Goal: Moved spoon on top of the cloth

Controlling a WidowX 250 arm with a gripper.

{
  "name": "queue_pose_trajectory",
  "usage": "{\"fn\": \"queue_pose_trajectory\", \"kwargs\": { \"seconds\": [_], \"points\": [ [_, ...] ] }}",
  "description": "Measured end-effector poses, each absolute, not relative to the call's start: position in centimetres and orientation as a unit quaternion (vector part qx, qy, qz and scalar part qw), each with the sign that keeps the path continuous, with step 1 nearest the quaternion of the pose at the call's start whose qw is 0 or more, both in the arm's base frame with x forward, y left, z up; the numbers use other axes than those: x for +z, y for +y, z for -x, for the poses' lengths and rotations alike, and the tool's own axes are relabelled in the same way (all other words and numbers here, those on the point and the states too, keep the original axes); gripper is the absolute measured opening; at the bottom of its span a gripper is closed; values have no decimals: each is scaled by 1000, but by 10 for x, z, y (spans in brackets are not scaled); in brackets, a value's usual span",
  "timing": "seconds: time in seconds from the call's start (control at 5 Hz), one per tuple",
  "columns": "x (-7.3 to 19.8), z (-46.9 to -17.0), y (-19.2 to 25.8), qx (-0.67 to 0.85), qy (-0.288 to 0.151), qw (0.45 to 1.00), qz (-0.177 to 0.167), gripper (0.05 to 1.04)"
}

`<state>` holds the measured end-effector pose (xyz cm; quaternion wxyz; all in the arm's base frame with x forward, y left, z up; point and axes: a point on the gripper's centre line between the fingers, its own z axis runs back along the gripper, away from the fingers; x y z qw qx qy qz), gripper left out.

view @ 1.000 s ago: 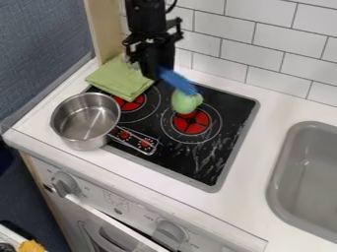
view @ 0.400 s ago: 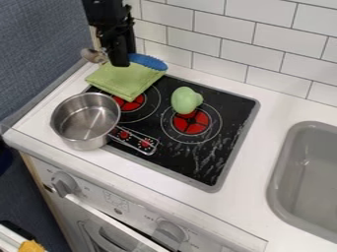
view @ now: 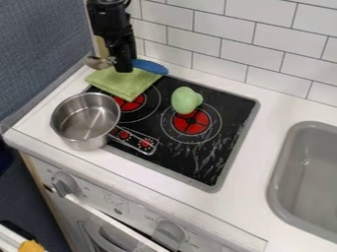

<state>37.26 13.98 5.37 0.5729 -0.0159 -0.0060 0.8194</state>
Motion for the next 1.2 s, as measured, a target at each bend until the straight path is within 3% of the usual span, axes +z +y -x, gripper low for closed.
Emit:
{"fn": "queue_pose_trajectory", "kwargs": {
  "seconds": [0.6, 0.8, 1.2],
  "points": [
    [26, -383, 153, 824, -1, 567, 6, 349],
    [24, -382, 157, 817, -4, 577, -11, 417],
    [33, -386, 151, 796, -18, 603, -50, 975]
  ]
}}
